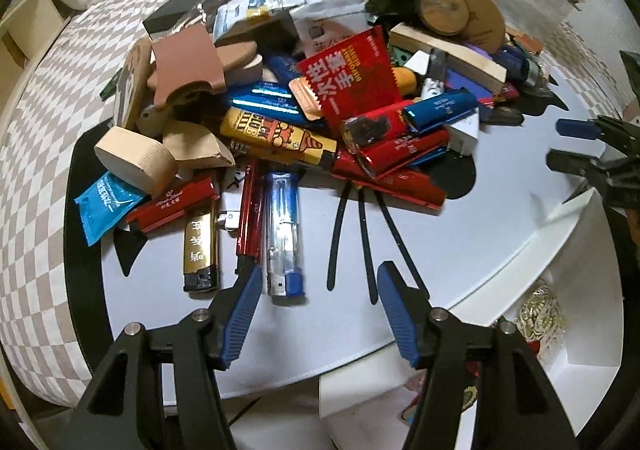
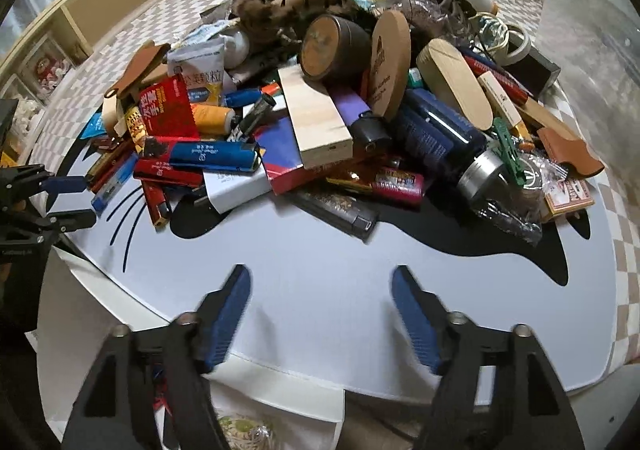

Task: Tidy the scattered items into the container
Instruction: 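Move both tools back over the pile on the table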

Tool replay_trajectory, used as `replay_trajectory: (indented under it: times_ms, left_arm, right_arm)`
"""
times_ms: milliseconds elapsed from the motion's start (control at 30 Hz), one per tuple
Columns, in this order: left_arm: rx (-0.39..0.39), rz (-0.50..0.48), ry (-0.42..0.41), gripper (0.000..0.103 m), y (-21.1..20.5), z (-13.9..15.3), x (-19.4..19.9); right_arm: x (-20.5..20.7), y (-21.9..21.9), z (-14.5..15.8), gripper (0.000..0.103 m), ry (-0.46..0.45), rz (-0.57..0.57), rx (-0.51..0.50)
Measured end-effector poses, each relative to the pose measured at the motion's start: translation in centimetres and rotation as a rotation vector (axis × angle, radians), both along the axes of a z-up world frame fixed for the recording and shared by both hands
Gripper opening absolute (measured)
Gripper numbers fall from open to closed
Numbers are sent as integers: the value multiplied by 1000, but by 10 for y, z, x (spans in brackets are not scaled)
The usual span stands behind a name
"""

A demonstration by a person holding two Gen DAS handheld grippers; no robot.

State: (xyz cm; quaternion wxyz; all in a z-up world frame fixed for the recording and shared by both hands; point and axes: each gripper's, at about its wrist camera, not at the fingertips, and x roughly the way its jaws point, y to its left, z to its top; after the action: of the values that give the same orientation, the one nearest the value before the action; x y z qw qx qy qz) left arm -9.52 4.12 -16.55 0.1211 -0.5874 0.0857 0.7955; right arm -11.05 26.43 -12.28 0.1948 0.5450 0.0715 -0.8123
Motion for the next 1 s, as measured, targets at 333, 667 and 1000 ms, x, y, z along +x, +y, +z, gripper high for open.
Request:
replay_trajectory:
  times_ms: [333,667,1000]
  left_arm:
    - [-34,2,-26,60,4,-16,-8]
    - [-48,9,-29,76,8,-24,-12]
    - [-29,36,-16,98,12,-28,-16]
  right_arm:
    - [-3,-2,-10,97,-32,11,-7]
    - [-2,-5,-13,103,-35,18,-80]
    - [-14,-10,-21,103,-82,12,-42]
